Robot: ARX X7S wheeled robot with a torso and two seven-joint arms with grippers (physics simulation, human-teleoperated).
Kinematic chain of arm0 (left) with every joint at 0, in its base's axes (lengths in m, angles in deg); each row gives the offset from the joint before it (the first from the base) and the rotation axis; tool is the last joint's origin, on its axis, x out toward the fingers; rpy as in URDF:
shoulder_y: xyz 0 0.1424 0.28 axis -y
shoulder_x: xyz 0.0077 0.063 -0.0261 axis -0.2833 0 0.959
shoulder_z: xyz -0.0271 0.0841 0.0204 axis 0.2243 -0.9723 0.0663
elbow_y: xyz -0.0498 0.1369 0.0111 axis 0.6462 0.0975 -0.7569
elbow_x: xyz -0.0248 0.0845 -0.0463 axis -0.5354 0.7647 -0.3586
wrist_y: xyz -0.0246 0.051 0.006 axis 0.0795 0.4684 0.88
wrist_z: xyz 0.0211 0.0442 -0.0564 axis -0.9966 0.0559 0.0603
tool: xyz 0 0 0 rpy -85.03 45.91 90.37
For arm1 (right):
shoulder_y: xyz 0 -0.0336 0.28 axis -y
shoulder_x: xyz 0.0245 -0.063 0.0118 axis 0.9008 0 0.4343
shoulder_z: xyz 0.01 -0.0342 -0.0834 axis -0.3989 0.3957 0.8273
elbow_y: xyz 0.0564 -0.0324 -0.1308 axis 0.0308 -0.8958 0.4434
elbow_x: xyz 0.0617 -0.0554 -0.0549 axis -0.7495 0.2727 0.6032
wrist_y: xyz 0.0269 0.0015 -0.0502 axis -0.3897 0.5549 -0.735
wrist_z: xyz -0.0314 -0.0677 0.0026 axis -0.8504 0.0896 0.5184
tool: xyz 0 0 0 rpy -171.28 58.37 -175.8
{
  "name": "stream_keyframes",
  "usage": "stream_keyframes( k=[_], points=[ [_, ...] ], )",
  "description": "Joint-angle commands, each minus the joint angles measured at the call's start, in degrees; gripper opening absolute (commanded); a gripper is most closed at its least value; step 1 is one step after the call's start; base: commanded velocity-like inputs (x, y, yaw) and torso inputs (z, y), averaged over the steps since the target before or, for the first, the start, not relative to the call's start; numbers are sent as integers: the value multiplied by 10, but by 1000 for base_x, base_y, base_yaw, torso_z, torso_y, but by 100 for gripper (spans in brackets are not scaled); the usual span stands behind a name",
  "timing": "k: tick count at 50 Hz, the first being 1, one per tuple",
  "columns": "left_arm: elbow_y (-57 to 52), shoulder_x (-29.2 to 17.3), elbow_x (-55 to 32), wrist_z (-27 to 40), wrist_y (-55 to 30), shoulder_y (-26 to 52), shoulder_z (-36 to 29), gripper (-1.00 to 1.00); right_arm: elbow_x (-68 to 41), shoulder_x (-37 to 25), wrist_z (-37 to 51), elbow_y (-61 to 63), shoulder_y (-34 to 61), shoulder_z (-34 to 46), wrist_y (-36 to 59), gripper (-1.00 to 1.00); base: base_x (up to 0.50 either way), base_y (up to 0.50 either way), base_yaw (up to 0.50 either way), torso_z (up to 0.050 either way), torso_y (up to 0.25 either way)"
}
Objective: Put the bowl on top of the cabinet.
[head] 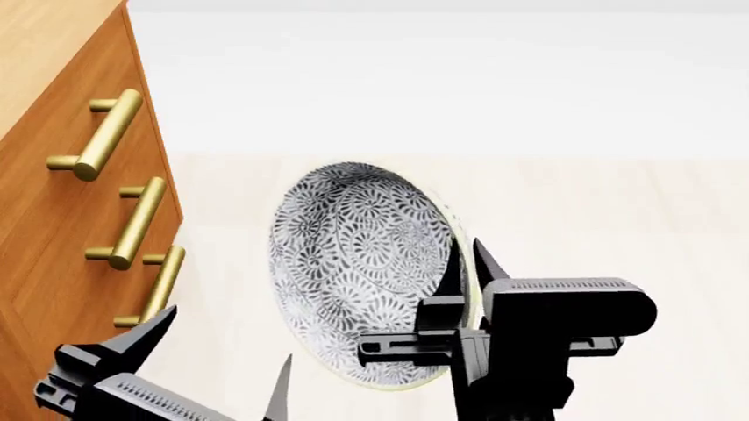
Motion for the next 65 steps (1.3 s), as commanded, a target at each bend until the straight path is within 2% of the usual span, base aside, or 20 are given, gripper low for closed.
stream_keyframes(
  k=[1, 26, 43, 65],
  points=[
    [-4, -1, -10, -7, -8, 4, 21, 100, 20, -9, -13, 26, -14, -4, -21, -100, 0, 0, 0, 0, 0],
    [74, 21, -45, -35, 29, 34, 53, 100, 52, -32, -17, 125, -51, 36, -32, -100, 0, 0, 0, 0, 0],
    [101, 16, -41, -30, 36, 40, 60, 100, 51, -34, -24, 112, -57, 32, -46, -100, 0, 0, 0, 0, 1],
    [169, 22, -54, -60, 72, 50, 62, 100, 55, -37, -25, 115, -63, 35, -53, -100, 0, 0, 0, 0, 0]
  ],
)
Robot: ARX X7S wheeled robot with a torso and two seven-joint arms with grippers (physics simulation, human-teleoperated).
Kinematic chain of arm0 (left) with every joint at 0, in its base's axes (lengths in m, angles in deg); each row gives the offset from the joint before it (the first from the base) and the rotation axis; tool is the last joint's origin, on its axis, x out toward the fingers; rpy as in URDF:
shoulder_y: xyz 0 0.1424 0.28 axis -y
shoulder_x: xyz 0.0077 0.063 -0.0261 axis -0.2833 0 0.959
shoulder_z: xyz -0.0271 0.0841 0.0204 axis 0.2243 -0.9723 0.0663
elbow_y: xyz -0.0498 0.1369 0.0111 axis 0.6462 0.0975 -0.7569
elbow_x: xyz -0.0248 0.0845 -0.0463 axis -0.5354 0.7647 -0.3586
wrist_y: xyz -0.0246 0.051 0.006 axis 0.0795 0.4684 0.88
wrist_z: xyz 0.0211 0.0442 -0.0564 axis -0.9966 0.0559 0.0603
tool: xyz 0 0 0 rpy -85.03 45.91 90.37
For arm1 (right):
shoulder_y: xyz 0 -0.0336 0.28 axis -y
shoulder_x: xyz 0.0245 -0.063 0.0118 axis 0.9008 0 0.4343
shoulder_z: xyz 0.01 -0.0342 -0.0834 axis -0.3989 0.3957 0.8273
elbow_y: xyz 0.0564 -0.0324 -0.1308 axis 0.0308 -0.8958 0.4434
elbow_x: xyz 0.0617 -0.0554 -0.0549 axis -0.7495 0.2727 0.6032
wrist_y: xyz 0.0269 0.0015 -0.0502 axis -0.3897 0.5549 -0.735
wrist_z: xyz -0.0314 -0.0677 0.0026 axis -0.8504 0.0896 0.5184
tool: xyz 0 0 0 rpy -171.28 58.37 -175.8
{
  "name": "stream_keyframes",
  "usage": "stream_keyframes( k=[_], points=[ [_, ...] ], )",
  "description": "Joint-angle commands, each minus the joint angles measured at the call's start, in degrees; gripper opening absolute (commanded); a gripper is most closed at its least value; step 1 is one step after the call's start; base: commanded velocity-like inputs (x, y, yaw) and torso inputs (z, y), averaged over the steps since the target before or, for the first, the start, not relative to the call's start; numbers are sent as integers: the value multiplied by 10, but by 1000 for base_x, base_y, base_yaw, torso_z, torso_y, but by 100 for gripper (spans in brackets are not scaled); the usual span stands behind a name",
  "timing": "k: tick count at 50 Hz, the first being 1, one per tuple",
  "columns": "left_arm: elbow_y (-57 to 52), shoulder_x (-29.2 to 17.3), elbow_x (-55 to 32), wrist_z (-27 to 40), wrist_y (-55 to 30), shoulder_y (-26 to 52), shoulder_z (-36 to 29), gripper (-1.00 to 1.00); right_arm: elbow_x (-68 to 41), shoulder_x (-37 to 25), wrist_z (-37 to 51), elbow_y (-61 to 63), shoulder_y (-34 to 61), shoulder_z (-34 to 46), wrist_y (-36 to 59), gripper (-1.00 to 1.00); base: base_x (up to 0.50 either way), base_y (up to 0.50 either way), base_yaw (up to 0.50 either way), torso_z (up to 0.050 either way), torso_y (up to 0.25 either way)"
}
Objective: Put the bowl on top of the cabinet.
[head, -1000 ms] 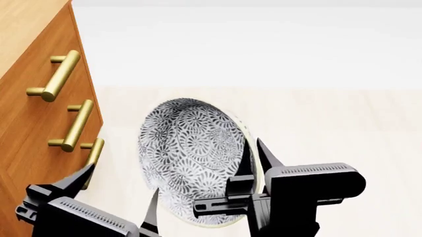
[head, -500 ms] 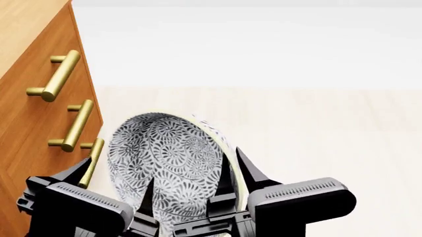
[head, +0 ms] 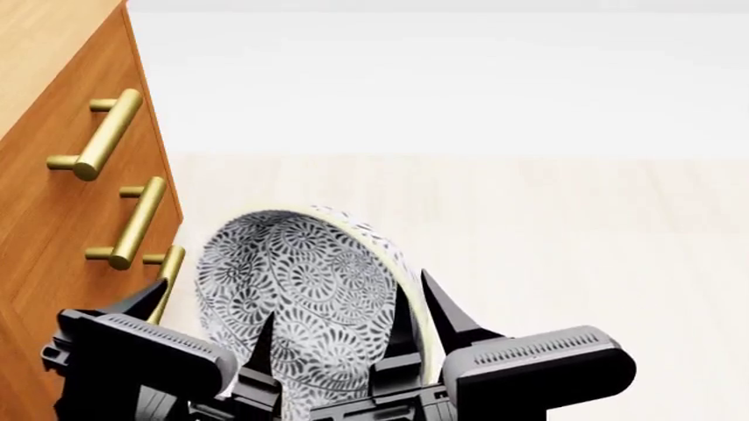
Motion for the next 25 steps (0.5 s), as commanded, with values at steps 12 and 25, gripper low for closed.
stream_keyframes(
  k=[12, 25],
  points=[
    [21, -1, -6, -23, 10, -1, -3, -100, 21, 3, -4, 4, 0, -7, -12, -100, 0, 0, 0, 1, 0],
    [23, -2, -10, -21, 12, -2, 1, -100, 22, 4, -3, 4, 2, -5, -9, -100, 0, 0, 0, 0, 1]
  ],
)
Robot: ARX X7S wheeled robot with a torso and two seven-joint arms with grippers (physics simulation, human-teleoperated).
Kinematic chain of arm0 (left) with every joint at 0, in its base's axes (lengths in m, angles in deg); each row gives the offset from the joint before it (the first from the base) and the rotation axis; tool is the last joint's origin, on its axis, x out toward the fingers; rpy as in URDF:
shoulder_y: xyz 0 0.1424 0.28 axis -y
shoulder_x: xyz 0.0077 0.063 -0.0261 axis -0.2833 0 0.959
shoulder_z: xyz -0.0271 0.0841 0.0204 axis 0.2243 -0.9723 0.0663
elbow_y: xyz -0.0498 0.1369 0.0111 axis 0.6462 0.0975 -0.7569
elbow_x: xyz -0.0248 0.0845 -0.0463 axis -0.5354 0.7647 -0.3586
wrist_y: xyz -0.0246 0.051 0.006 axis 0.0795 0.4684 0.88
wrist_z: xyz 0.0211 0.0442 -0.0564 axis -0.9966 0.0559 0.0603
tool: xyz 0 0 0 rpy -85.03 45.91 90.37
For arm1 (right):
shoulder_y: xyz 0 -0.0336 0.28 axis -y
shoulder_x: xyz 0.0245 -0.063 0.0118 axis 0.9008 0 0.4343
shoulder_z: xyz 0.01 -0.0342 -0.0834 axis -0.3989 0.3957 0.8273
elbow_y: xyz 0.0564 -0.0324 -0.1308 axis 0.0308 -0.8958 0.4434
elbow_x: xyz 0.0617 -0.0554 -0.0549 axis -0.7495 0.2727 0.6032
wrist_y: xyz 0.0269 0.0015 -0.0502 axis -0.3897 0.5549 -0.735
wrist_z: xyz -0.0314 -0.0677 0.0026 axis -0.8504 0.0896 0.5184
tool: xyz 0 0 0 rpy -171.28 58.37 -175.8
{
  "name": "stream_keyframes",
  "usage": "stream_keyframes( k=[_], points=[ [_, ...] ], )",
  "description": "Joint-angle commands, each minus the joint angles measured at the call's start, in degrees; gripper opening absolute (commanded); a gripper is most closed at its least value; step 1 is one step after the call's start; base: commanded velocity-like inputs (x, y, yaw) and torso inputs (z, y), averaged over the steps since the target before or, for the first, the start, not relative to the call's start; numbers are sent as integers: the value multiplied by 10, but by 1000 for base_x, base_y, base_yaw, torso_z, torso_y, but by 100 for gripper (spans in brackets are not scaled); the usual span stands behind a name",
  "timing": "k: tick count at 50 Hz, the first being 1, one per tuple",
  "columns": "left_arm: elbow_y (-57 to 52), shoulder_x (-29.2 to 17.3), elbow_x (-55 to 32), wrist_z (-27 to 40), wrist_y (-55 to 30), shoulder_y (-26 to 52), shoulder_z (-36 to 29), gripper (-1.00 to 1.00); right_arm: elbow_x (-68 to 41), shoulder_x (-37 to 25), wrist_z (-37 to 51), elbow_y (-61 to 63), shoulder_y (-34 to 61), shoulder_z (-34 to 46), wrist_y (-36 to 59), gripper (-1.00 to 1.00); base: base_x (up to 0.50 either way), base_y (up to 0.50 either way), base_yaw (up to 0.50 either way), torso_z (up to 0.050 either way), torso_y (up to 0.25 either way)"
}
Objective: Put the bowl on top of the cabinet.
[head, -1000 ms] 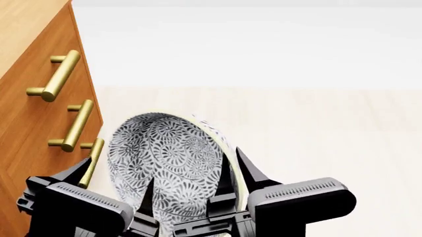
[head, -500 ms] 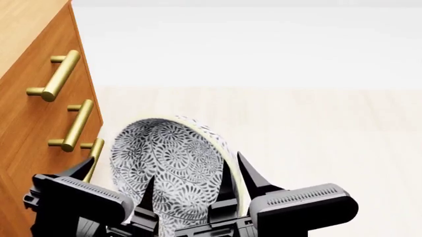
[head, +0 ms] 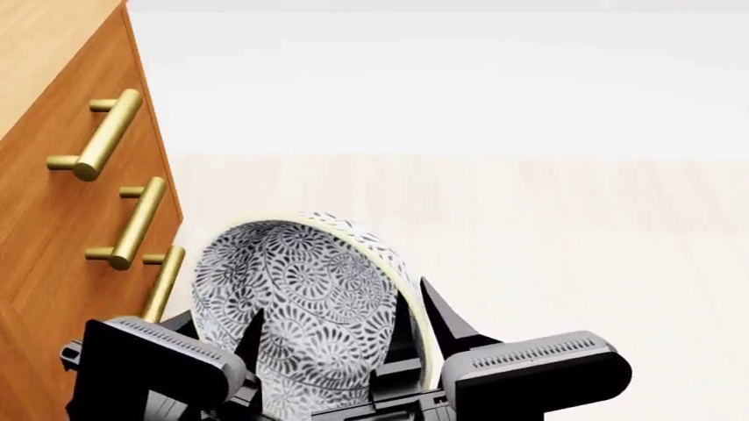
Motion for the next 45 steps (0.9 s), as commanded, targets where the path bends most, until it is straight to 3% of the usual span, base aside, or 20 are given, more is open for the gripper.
stream_keyframes(
  k=[1, 13, 14, 45],
  points=[
    [13, -2, 9, -3, -8, -4, 11, -100, 26, 4, -4, 12, 5, -10, -7, -100, 0, 0, 0, 0, 0],
    [13, -2, 8, 0, -9, -3, 9, -100, 10, 3, -4, 5, 8, -16, -1, -100, 0, 0, 0, 0, 0],
    [13, -2, 7, 0, -8, -3, 9, -100, 6, 4, -2, 3, 8, -18, 1, 100, 0, 0, 0, 0, 0],
    [37, -1, 3, -8, 3, 10, 5, -100, 5, -1, -5, -2, 18, -6, 23, 100, 0, 0, 0, 0, 0]
  ],
)
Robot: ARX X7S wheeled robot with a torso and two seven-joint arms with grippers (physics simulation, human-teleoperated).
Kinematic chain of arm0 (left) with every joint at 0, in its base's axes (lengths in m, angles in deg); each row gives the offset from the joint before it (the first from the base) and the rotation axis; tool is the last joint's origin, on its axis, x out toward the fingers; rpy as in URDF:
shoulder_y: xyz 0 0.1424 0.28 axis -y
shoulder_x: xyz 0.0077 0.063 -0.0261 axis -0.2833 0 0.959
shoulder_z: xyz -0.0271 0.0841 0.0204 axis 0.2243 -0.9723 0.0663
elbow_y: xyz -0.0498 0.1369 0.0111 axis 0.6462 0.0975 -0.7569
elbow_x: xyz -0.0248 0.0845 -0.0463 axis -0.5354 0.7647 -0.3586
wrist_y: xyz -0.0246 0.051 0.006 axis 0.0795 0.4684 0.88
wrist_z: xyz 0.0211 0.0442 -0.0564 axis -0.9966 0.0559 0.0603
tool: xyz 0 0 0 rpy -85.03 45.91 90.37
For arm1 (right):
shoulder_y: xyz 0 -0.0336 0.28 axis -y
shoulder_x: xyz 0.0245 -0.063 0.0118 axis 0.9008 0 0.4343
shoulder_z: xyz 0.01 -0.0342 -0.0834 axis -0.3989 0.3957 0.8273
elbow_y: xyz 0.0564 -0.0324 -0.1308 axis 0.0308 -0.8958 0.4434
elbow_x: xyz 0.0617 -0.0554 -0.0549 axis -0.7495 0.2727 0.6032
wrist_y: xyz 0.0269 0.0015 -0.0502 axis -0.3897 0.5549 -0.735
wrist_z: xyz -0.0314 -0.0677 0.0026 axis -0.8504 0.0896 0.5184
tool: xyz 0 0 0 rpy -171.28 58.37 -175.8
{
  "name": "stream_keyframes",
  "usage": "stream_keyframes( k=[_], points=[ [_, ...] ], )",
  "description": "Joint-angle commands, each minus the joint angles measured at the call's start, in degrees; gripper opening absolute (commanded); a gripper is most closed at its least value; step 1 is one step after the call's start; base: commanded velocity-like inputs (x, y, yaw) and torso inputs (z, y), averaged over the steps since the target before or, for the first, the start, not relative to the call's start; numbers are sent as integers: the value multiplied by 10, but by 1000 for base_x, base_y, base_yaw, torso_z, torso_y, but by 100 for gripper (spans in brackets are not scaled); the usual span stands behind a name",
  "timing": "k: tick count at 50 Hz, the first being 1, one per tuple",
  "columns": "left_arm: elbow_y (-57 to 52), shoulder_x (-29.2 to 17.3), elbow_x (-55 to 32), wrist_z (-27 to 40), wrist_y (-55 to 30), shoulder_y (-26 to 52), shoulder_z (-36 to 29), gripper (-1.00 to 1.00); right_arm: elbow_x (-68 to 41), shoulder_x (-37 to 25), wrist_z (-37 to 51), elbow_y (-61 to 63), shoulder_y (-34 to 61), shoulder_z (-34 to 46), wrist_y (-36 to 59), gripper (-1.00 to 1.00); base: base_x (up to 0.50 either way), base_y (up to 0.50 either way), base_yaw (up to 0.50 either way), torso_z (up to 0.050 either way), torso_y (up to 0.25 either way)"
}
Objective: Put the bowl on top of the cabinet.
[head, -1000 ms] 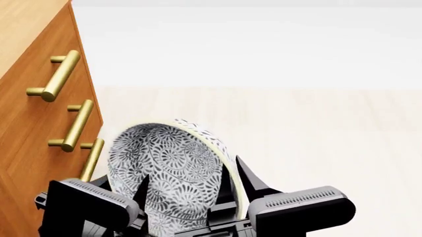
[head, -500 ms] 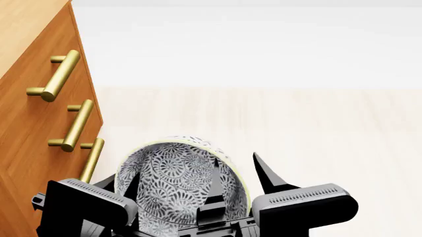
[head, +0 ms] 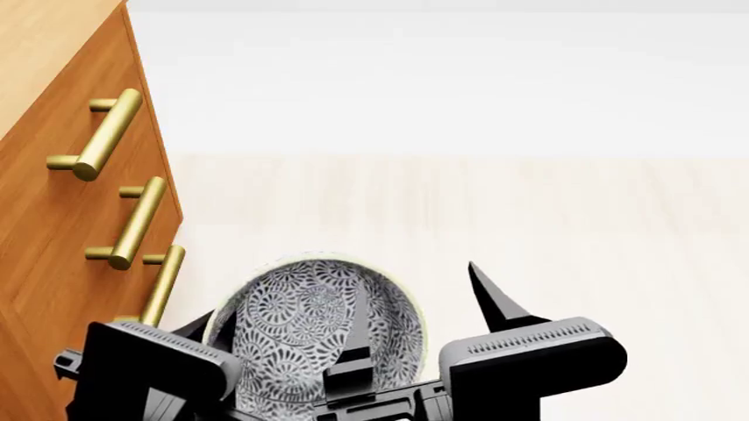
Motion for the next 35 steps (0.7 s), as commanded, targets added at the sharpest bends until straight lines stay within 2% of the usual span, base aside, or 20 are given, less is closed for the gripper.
stream_keyframes(
  k=[1, 12, 23, 35],
  points=[
    [4, 4, 1, -15, 0, 13, 1, -100, 4, 0, -6, 0, -1, -6, -4, 100, 0, 0, 0, 0, 0],
    [8, 11, 4, -12, -5, 35, -3, -100, -1, -9, -7, 5, -15, -14, -19, 100, 0, 0, 0, 0, 1],
    [36, 29, 0, -17, -39, 92, -14, -100, -9, -20, -16, 2, -43, -29, -54, 100, 0, 0, 0, 0, 0],
    [90, 50, 11, -28, -37, 133, -35, -100, -9, -25, -43, -28, -115, -56, -154, 100, 0, 0, 0, 1, 1]
  ],
)
